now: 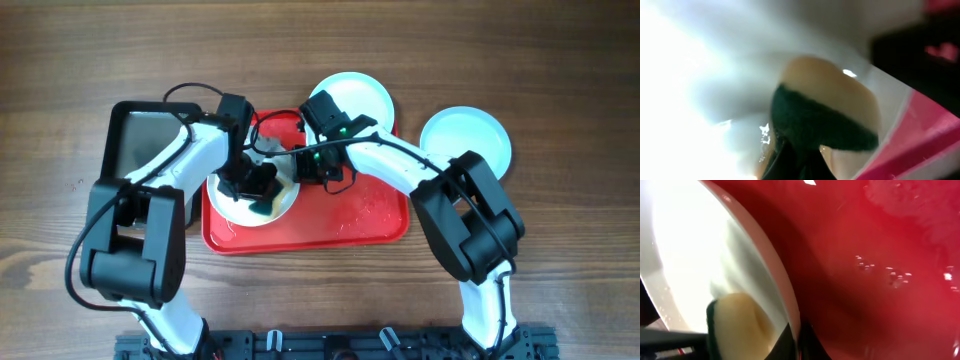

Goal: Clean dirty plates on tray and stack at the side
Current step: 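Scrub the plate with the sponge while the right gripper holds its rim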

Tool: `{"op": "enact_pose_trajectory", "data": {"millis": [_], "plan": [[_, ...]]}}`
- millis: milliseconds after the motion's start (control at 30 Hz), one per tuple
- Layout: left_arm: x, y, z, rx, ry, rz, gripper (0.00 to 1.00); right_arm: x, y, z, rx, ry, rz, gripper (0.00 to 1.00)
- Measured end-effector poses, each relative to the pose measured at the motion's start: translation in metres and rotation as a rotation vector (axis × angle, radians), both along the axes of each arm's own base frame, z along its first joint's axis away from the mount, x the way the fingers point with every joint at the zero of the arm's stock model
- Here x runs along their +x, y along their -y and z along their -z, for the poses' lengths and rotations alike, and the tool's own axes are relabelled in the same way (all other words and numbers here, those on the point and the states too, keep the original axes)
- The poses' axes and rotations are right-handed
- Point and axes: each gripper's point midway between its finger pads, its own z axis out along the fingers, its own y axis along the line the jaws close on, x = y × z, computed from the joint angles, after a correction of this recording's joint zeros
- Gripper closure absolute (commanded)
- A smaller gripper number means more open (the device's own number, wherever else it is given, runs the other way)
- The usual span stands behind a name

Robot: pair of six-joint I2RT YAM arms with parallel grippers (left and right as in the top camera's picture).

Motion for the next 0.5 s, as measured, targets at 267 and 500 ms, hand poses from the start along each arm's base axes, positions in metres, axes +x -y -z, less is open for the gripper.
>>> {"op": "enact_pose_trajectory", "data": {"millis": [267, 500], "plan": [[0.046, -0.056, 0.001, 0.306, 0.163, -0.395, 0.96, 0.001, -0.003, -0.001, 0.009, 0.007, -0.001, 0.95], [0.098, -0.049, -0.005, 0.198, 0.342, -0.506, 0.96, 0.007, 0.003, 0.000, 0.001, 0.003, 0.031, 0.96]]}}
